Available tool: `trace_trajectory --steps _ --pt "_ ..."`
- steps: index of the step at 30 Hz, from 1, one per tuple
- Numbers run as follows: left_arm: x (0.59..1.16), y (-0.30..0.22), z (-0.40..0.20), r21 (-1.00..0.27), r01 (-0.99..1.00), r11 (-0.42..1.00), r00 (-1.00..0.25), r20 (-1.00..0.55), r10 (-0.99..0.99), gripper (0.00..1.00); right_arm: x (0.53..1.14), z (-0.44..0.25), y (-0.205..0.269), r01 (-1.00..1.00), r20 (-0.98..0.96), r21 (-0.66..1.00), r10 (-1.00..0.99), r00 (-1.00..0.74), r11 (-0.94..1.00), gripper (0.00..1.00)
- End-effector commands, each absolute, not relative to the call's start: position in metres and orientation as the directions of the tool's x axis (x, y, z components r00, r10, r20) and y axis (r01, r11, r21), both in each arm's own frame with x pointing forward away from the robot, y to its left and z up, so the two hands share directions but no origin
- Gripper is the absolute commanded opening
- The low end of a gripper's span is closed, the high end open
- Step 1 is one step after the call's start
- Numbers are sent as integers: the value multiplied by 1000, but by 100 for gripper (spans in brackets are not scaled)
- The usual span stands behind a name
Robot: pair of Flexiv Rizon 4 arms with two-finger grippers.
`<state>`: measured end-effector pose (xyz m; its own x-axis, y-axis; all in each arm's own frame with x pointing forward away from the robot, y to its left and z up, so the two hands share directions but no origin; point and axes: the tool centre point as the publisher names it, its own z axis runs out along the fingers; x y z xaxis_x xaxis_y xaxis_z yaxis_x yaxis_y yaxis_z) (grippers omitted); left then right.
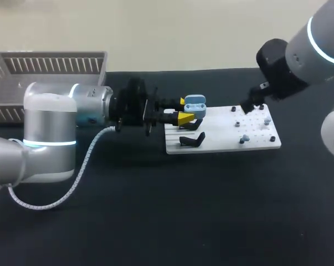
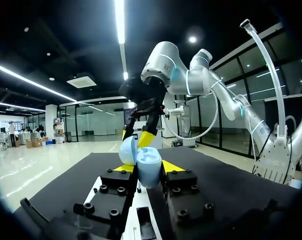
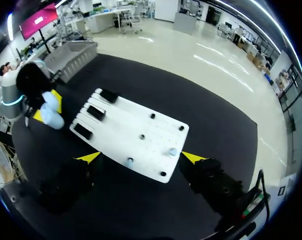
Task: Pick up each earbud case from the left stands, insert the matching earbuds, close the lid, and place the case in the box.
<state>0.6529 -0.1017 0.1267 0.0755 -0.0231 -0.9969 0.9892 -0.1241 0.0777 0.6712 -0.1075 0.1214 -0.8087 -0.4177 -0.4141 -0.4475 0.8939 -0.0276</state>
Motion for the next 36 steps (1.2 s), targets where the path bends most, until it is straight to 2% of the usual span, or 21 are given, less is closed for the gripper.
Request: trace_trajectory --steps 1,13,16,17,19,23,25,34,36 --pt "652 -102 126 81 989 -121 78 -997 -26 0 681 112 -112 -411 -350 -137 -432 -831 902 100" --pt "652 -102 126 81 989 -121 78 -997 -26 0 697 76 -134 -429 -206 -145 -452 -868 891 100" --pt "652 -102 126 81 989 -121 78 -997 -26 0 701 66 -140 -392 -187 -136 -412 -892 910 93" --pt "652 -102 126 81 989 -121 78 -997 -26 0 702 62 -143 -378 -181 -131 -397 -900 917 88" --pt "652 -102 126 81 989 -121 78 -997 -26 0 702 57 -146 -355 -175 -134 -375 -910 925 71" --pt "652 -102 126 81 989 -121 78 -997 -26 0 702 50 -149 -297 -168 -142 -319 -933 944 60" --pt "652 -102 126 81 989 -121 78 -997 -26 0 702 49 -148 -271 -175 -149 -295 -939 951 49" --pt "652 -102 126 81 989 -121 78 -997 -26 0 702 41 -148 -184 -176 -156 -211 -961 970 45" --pt "652 -102 126 81 989 -121 78 -997 -26 0 703 39 -150 -159 -179 -156 -186 -966 975 40"
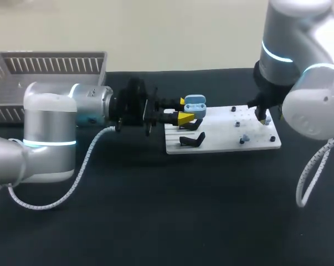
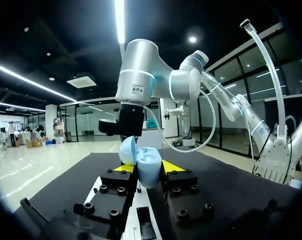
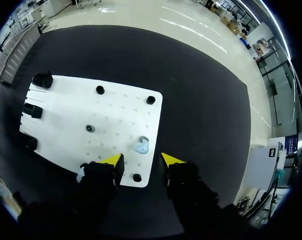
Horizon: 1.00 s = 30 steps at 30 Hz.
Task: Pick up each earbud case from the left stands, insert the matching earbuds, close the lid, and place the case in the box.
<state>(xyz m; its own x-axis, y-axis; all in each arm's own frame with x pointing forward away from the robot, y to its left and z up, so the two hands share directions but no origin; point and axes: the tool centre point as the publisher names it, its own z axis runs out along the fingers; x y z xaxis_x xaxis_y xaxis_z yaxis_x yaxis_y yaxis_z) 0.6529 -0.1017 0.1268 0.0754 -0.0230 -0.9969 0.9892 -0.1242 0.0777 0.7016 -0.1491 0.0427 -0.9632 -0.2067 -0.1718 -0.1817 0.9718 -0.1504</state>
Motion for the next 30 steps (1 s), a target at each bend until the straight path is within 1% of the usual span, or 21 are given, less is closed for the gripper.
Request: trace_trajectory --steps 1,6,19,30 --pt "652 -102 126 81 989 -121 78 -997 -26 0 704 39 -150 -151 -179 -153 -178 -968 977 38" --pt "652 -102 126 81 989 -121 78 -997 -26 0 706 36 -149 -134 -180 -152 -161 -970 979 38" --pt "652 -102 126 81 989 -121 78 -997 -26 0 713 26 -147 -88 -178 -161 -117 -977 983 40" --pt "652 -102 126 81 989 -121 78 -997 -26 0 716 23 -149 -68 -176 -153 -95 -980 986 36"
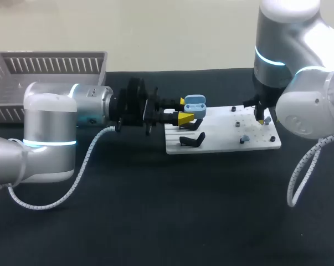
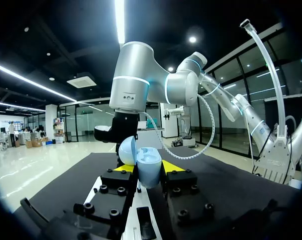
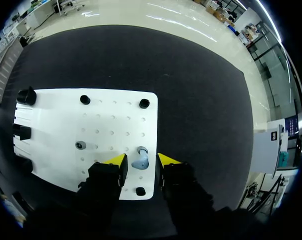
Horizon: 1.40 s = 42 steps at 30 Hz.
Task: Pick up each earbud case from the left stands, insert the matching earbuds, close the lid, and place the case in the box.
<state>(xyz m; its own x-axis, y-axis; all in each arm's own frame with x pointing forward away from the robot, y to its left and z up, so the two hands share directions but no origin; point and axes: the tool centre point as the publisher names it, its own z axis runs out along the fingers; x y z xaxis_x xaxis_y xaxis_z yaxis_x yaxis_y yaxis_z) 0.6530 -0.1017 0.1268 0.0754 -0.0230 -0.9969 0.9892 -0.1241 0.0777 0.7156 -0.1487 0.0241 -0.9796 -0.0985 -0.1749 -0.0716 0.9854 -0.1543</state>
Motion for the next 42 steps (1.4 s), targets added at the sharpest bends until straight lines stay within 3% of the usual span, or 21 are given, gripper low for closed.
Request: trace_trajectory --steps 1,10,14,17,29,42 --pt "652 -102 126 81 989 -121 78 -997 -26 0 716 23 -149 -67 -175 -152 -94 -980 986 35" --pt "652 -102 126 81 989 -121 78 -997 -26 0 715 23 -149 -60 -175 -145 -86 -981 988 29" --pt "652 -102 126 81 989 -121 78 -997 -26 0 715 23 -149 -60 -175 -147 -86 -981 987 16" --pt "652 -102 126 81 989 -121 78 -997 -26 0 715 23 -149 -60 -175 -147 -85 -981 987 0" --pt "652 -102 126 81 989 -121 78 -997 -26 0 693 59 -135 -80 -188 -154 -109 -976 985 0" --pt "652 -102 126 81 989 -121 78 -997 -26 0 627 131 -91 -64 -207 -137 -91 -974 989 0"
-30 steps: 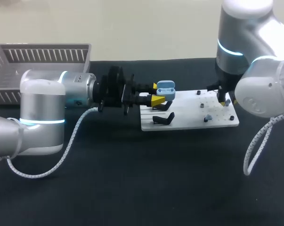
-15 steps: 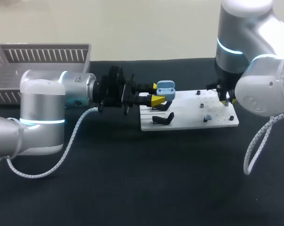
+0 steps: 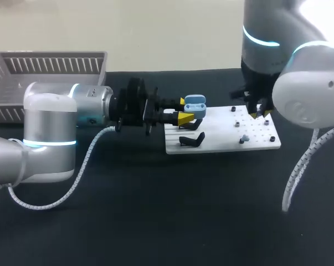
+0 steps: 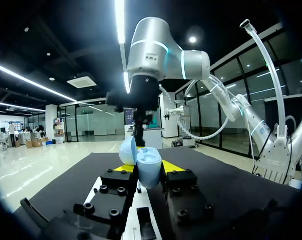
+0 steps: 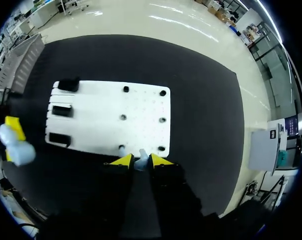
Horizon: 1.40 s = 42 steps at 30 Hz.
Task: Pick up each earbud case from the left stands, insert the matching earbuds, close the lid, and place the case in the box.
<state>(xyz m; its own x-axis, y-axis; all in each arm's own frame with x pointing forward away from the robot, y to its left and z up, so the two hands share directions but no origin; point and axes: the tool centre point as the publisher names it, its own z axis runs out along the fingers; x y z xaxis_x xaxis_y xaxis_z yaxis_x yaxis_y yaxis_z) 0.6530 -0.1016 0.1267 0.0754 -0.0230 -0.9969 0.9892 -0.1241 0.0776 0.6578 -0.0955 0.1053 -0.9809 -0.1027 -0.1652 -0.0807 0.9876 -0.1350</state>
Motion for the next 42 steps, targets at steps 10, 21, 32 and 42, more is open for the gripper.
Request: trace_trajectory --steps 10,21,32,42 --pt "652 -102 126 81 989 -121 78 -997 -26 0 620 134 -87 -56 -215 -136 -85 -973 989 0" --pt "652 -102 126 81 989 -121 78 -997 -26 0 617 139 -78 -37 -222 -132 -66 -973 991 0" --pt "652 -102 126 81 989 -121 78 -997 -26 0 611 166 -40 230 -207 -89 208 -956 969 0" --pt "652 -102 126 81 989 -121 78 -997 -26 0 616 163 -37 324 -138 -40 316 -939 945 0"
